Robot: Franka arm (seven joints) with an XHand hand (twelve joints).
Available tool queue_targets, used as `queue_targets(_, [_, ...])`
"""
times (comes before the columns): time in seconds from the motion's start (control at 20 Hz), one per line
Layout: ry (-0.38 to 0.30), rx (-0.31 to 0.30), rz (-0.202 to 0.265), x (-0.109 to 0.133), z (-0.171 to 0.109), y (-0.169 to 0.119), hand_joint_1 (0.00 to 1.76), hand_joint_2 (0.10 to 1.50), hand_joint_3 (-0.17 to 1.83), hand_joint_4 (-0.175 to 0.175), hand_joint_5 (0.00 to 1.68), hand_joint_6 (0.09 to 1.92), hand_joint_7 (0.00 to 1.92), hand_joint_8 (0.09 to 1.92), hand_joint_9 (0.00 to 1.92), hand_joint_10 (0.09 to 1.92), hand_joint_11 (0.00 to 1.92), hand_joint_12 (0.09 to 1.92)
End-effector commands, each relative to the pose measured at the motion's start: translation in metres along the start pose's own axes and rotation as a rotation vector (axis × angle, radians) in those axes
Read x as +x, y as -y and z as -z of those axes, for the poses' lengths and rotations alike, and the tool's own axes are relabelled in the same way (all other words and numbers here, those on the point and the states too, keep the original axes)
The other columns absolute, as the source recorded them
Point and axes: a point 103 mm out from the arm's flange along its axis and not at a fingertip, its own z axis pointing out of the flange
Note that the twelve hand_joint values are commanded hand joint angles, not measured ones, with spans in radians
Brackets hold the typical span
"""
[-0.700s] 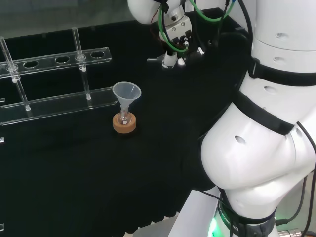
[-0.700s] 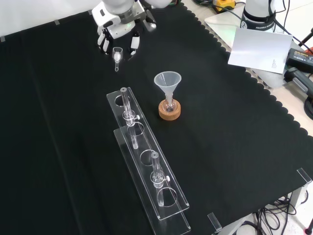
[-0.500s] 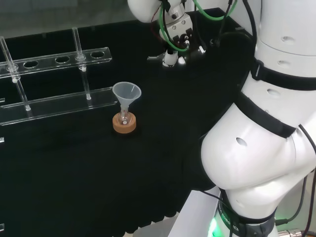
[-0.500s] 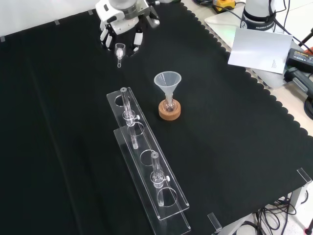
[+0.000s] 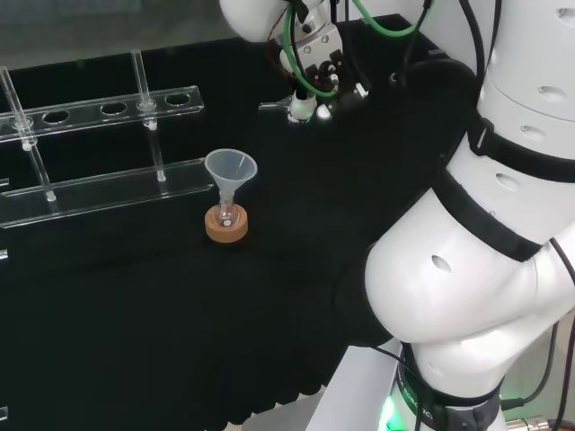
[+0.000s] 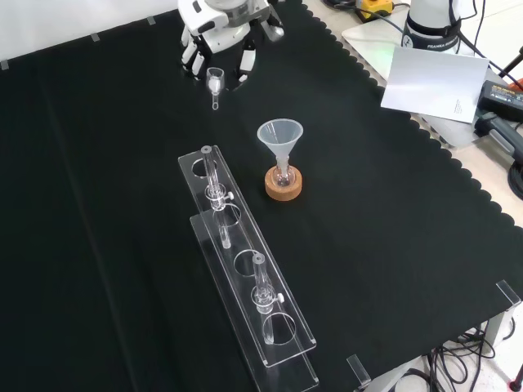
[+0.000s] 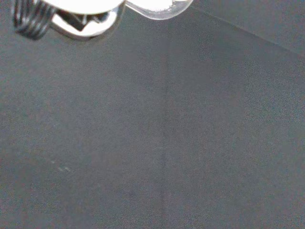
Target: Pour all the NaCl from the weighing funnel into the round-bottom flask.
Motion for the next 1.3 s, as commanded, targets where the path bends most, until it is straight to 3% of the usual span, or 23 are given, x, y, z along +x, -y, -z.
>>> queue_targets(0.05, [0.048,0.022,-0.03,0.01,0.007,0.047,1.14,0.67,0.58,0.175,1.36,0.48,0.78,0.61,1.23,0.19,1.05,0.91])
queue_targets(0.6, [0.092,0.035,-0.043,0.027,0.005,0.092,1.14,0.67,0.58,0.175,1.36,0.48,0.78,0.61,1.23,0.18,1.05,0.91])
queue_targets(1.3, [0.142,0.058,-0.036,0.04,0.001,0.1,1.14,0.67,0.58,0.175,1.35,0.49,0.78,0.61,1.23,0.17,1.04,0.91])
